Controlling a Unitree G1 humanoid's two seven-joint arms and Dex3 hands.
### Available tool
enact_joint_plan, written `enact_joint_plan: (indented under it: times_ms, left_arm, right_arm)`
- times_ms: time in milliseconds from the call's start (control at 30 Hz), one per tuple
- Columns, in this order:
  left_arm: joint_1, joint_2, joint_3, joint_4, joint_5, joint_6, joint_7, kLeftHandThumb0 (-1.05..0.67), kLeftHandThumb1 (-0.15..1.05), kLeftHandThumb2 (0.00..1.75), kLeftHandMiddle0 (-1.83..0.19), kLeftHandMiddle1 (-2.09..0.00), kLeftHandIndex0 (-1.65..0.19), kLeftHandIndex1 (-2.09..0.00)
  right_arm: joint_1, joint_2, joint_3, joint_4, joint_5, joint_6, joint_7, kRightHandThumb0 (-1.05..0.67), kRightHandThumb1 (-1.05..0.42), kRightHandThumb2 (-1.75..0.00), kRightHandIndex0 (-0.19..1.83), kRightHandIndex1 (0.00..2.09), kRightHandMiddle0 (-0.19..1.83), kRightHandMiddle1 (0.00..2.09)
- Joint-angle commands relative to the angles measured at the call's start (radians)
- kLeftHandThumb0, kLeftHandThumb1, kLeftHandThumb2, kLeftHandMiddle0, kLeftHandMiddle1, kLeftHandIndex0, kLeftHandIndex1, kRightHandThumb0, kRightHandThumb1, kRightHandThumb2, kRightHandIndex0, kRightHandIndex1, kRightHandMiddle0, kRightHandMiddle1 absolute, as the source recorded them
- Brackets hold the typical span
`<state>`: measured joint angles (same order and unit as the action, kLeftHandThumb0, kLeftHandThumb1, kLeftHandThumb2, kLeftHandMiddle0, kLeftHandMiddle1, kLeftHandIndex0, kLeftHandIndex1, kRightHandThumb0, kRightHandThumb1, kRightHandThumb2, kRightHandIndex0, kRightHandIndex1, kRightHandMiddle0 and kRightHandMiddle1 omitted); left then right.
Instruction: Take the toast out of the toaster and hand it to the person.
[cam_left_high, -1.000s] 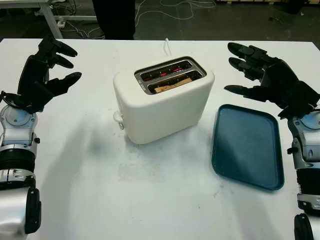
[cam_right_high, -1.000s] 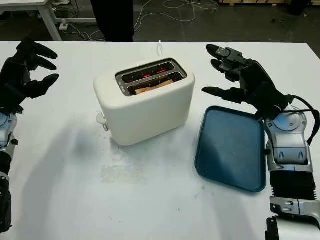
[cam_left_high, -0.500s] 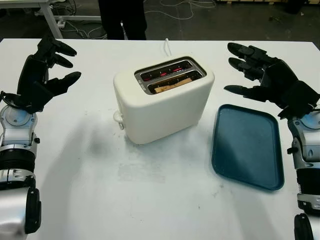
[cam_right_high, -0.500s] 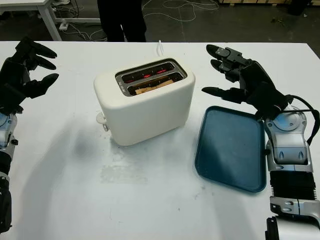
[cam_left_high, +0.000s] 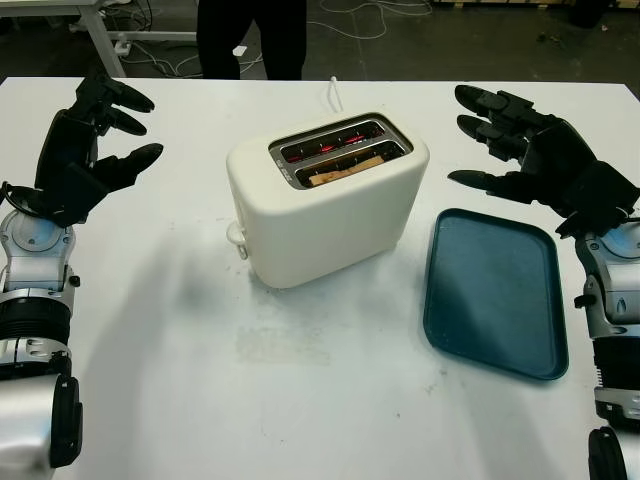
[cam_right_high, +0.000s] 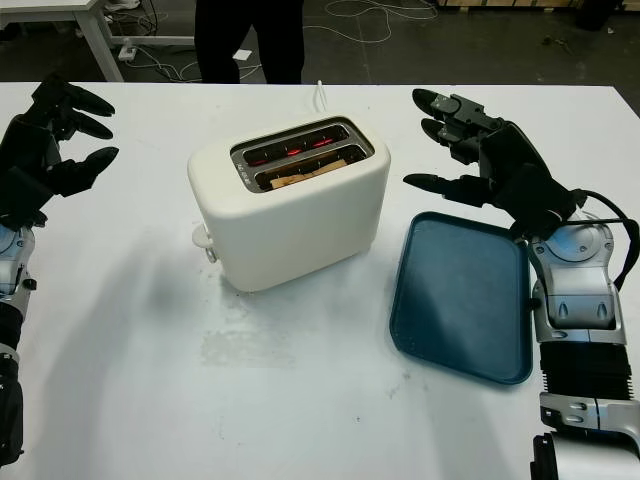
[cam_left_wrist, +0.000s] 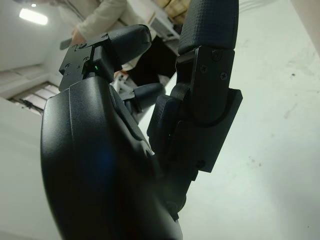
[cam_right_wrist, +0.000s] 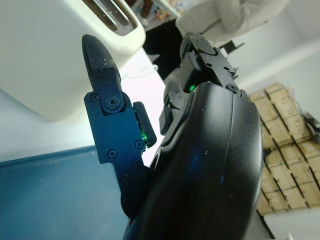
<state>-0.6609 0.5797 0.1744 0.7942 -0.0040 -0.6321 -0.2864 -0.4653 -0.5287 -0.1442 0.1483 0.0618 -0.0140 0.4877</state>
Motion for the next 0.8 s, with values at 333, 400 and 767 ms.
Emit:
enact_joint_plan:
  times_ms: [333,400,767]
  left_arm:
    - [0.001,0.001,0.000,0.006,-0.001,-0.020,0.000,-1.05,0.92,0.33,0.00,-1.66,-0.01,-1.55]
    - [0.001,0.000,0.000,0.003,-0.004,-0.011,-0.003,-1.05,0.92,0.33,0.00,-1.66,-0.02,-1.55]
    - [0.005,0.004,-0.003,-0.003,0.004,-0.011,0.003,-1.05,0.92,0.33,0.00,-1.65,-0.02,-1.55]
  right_arm:
    - [-0.003,-0.008,0.001,-0.014,0.008,0.003,0.003,-0.52,-0.83,0.00,0.27,0.01,0.28,0.00]
    - [-0.004,-0.008,0.003,-0.013,0.005,-0.003,0.002,-0.52,-0.84,-0.01,0.27,0.00,0.28,0.00]
    - [-0.003,-0.006,0.002,-0.015,0.003,-0.012,-0.001,-0.49,-0.83,0.00,0.28,0.01,0.29,0.00]
